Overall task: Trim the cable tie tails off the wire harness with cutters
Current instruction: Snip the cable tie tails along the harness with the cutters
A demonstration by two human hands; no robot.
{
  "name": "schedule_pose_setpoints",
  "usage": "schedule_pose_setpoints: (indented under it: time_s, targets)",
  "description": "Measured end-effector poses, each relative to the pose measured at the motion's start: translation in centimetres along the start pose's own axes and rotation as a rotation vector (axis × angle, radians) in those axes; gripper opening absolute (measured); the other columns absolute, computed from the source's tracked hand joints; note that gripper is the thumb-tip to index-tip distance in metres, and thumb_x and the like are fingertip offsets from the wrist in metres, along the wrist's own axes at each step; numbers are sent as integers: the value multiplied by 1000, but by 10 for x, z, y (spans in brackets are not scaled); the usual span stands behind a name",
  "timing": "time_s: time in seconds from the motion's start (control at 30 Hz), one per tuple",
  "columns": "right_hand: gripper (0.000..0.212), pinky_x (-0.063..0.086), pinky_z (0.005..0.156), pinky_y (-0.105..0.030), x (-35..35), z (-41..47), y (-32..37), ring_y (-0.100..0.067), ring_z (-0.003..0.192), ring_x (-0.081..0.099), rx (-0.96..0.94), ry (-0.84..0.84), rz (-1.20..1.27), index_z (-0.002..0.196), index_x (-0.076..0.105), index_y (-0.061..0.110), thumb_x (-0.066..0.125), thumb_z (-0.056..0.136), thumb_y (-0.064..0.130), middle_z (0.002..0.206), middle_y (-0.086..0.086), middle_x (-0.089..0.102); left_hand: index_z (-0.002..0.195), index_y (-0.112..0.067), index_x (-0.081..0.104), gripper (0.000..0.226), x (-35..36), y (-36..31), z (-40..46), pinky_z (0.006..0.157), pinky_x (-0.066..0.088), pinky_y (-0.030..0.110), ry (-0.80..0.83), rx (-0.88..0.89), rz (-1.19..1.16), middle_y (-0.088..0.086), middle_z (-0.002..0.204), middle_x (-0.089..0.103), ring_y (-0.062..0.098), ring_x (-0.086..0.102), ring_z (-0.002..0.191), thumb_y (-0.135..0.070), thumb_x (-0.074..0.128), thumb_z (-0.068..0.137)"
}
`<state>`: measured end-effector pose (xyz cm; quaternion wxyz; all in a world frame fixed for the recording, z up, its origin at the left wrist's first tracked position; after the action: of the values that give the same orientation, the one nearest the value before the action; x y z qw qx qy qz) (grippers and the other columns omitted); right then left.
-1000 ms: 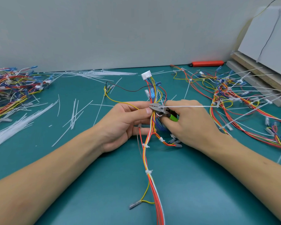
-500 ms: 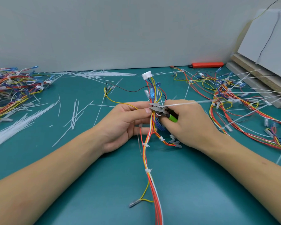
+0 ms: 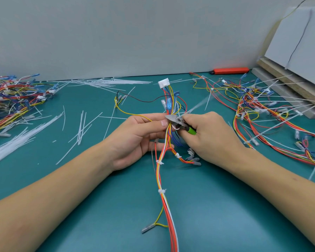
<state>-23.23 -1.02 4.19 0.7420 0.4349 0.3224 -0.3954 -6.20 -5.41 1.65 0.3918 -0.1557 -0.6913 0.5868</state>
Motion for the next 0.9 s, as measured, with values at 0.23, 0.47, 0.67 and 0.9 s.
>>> schedule_pose_setpoints:
  time_s: [0.23, 0.47, 0.67, 0.9]
  targets:
    - [31, 38, 53, -41, 0, -2, 0, -33, 62, 43, -12, -15, -11, 73, 48, 16, 63, 95, 31, 55, 0, 42, 115, -10, 74, 25, 1, 0, 0, 75, 60, 33, -8, 0, 19, 4, 102, 74, 14, 71, 84, -16, 63, 94]
    - [20, 24, 66, -32, -3, 1, 5, -19, 72, 39, -113, -19, -38, 73, 44, 24, 57, 88, 28, 66, 14, 38, 117, -5, 74, 29, 0, -1, 0, 73, 61, 35, -48, -16, -15, 7, 102, 74, 14, 71, 80, -12, 63, 91]
    - [24, 27, 62, -36, -2, 1, 4, -19, 69, 39, -85, -11, -25, 72, 43, 24, 59, 90, 26, 61, 10, 40, 115, -7, 75, 27, 0, -1, -1, 73, 61, 34, -41, -17, -11, 5, 99, 75, 13, 71, 78, -12, 62, 92]
    - [30, 34, 51, -38, 0, -1, 2, -34, 61, 40, 17, -32, -55, 72, 49, 13, 62, 91, 31, 52, -2, 38, 116, -7, 74, 29, 0, -1, 0, 75, 61, 34, -28, -24, 9, 3, 98, 74, 12, 69, 78, -17, 65, 91]
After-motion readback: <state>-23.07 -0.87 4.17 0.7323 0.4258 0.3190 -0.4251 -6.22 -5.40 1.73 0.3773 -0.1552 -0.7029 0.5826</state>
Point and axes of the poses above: each hand's wrist, its own z-axis towards the middle knuckle, its own x-axis out of the palm, y = z × x, the point moved 4 cm from there along z, towards the middle knuckle
